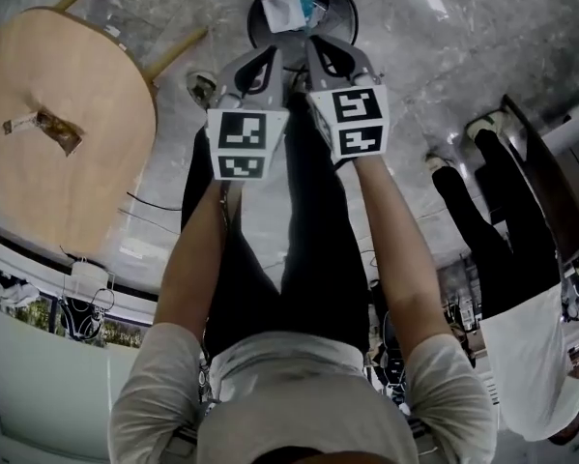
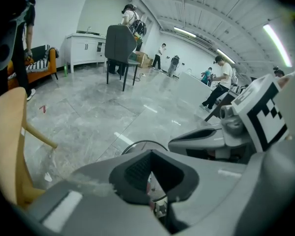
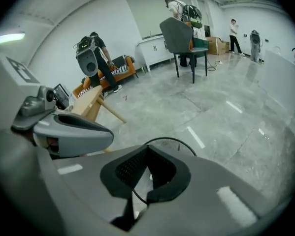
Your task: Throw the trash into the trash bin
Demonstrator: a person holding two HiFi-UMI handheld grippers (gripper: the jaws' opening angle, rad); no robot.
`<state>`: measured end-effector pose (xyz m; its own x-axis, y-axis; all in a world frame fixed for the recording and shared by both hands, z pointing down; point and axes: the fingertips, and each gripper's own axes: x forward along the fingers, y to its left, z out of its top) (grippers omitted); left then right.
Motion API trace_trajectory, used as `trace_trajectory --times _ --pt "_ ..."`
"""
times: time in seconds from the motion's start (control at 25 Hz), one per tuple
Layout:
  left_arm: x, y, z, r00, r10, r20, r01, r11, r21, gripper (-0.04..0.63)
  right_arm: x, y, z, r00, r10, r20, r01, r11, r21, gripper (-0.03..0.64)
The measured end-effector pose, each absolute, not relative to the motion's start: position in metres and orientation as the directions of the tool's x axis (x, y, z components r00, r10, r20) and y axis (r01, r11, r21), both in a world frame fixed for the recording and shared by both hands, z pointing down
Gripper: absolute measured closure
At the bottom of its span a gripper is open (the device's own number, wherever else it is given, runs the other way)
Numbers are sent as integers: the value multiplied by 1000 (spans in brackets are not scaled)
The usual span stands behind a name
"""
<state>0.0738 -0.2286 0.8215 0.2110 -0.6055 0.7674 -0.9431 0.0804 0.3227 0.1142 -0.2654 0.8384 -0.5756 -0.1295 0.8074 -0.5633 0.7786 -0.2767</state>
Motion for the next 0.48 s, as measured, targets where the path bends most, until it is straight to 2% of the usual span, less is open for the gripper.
trace_trajectory --times 0.48 --pt "54 -241 615 190 -708 680 -951 39 306 578 89 -260 610 -685 -229 691 -520 818 -245 609"
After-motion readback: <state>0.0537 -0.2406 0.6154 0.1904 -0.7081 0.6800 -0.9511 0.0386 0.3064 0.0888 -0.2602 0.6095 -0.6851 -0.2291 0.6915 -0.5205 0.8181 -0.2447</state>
